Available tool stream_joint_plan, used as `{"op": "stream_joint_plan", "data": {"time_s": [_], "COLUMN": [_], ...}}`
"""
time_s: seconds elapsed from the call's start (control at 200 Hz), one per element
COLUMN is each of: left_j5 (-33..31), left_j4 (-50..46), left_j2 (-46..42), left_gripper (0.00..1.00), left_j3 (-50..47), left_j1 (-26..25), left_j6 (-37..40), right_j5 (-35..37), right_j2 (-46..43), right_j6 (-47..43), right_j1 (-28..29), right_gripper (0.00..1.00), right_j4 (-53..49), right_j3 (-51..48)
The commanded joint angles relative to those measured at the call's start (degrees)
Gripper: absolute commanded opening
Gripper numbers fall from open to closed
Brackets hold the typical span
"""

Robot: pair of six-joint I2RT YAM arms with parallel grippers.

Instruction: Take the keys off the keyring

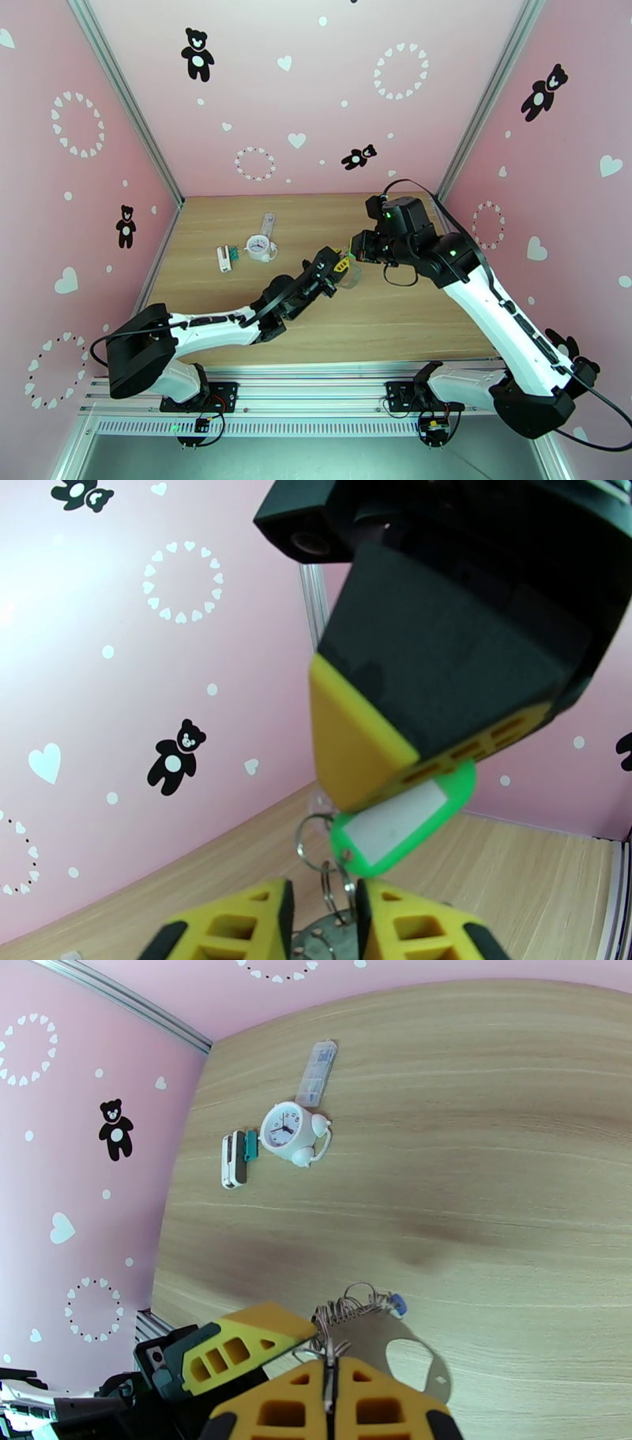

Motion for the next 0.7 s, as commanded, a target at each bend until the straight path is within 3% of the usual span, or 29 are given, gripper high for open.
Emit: {"op": "stream_joint_plan", "data": {"time_s": [0.0, 0.41, 0.696], "left_j5": [0.32, 1.17, 1.58], "left_j4": [-0.67, -2.86, -3.90], "left_j2": [0.25, 0.78, 0.50], "left_gripper": [0.22, 0.22, 0.13], "left_j3": [2.95, 3.12, 3.04], "left_j1": [-0.07, -0.15, -0.09], "left_j6": [0.26, -0.94, -1.26], "right_j5": [0.51, 0.83, 1.32], "right_j2": [-1.81, -2.77, -3.37], "right_j6": [0.48, 0.46, -0.54], "right_j1": [0.35, 0.35, 0.35], "right_gripper": [0.00, 0.00, 0.00], "right_j4": [1.45, 1.62, 1.80], "right_j3": [-0.40, -0.34, -0.50]}}
